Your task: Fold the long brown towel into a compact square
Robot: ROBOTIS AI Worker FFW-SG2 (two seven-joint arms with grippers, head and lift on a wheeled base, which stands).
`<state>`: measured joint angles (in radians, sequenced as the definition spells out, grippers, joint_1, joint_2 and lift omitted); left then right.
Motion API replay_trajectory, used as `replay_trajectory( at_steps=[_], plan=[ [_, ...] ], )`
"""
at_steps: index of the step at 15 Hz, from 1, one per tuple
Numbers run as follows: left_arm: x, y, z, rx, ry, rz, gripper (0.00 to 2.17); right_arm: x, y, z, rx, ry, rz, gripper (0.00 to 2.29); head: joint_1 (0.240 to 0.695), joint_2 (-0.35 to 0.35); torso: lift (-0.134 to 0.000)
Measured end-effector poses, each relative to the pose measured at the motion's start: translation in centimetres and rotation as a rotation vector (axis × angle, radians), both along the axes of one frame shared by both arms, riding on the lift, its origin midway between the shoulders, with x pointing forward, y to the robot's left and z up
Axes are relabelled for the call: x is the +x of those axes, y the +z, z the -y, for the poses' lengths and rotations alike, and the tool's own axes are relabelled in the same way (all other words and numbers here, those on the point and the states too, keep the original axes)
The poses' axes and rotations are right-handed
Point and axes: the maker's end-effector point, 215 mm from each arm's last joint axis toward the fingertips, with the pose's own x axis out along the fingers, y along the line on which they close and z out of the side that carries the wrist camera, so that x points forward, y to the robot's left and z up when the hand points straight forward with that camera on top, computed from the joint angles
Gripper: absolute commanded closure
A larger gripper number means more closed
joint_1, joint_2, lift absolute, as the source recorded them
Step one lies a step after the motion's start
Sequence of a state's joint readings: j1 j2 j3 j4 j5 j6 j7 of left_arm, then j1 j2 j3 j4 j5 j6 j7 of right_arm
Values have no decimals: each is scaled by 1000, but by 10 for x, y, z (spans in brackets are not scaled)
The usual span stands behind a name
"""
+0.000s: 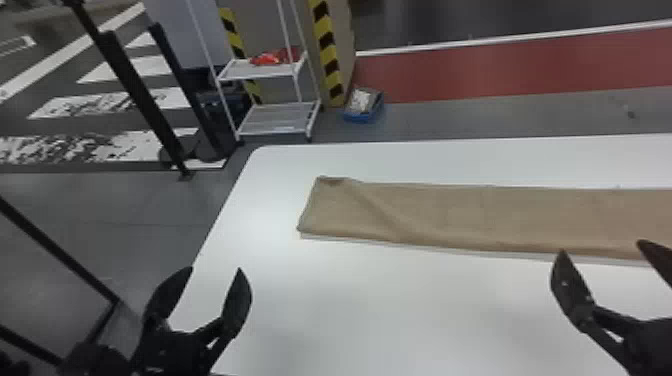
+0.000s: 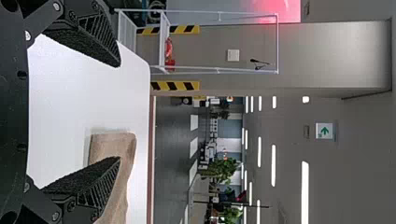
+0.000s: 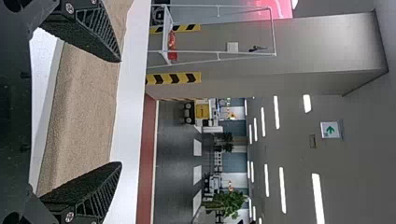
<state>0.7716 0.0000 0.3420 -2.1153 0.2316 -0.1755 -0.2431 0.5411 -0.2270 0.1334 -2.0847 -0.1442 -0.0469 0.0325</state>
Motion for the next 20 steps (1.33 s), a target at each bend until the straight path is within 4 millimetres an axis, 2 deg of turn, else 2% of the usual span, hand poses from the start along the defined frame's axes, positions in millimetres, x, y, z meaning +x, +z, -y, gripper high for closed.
replay_trajectory(
  at_steps=[18, 20],
  plan=[
    [2, -1, 5, 3, -5, -5, 191, -1, 1, 2, -3, 1, 5, 97, 695, 277, -123],
    [4, 6, 8, 8, -7, 1, 194, -1, 2, 3, -3, 2, 6, 97, 695, 266, -123]
  ],
)
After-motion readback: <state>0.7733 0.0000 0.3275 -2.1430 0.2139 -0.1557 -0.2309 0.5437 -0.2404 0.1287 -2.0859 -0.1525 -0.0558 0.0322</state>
